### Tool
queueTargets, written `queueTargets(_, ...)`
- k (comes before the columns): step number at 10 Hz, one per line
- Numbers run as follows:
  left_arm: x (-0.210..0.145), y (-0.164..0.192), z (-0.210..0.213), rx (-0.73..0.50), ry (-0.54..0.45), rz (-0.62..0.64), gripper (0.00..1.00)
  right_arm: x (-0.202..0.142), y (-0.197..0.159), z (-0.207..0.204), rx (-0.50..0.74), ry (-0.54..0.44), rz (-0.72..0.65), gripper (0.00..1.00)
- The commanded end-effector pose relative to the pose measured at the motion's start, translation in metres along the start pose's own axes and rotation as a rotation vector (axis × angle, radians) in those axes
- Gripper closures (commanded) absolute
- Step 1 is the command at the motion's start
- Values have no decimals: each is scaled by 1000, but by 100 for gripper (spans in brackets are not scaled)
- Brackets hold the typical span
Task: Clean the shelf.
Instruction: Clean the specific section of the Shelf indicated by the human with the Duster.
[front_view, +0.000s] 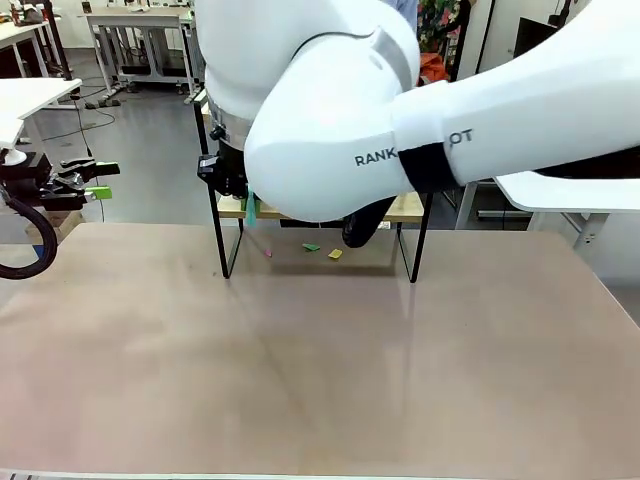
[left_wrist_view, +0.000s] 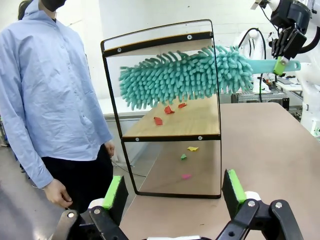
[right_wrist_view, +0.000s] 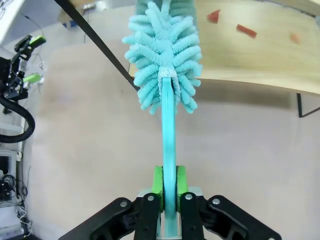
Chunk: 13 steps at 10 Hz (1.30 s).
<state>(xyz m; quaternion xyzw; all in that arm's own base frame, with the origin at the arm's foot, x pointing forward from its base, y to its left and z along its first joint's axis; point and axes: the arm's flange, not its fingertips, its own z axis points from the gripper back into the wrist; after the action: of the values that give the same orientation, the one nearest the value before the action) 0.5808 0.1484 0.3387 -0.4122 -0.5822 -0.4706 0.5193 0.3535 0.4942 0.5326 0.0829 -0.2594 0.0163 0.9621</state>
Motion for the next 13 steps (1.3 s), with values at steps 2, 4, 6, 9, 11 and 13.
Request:
queueTargets(2, 3, 0, 0, -4, 4, -8, 0, 9, 21, -17, 21, -29, -54, 87)
queueTargets(4, 3, 0, 0, -4, 4, -8, 0, 9, 17, -30, 19, 22, -65, 87)
queueTargets(6, 3, 0, 0, -4, 4, -8, 0, 10, 12, -41, 36, 117, -89, 87)
queueTargets(9, 3, 0, 0, -4, 4, -8, 0, 7, 13, -43, 50, 161, -85, 87)
queueTargets(11, 3, 0, 0, -4, 4, -8, 0, 3, 9, -53, 13, 131, -86, 87)
queueTargets(13, 3, 0, 0, -4, 4, -8, 0, 3, 9, -53, 13, 131, -86, 87)
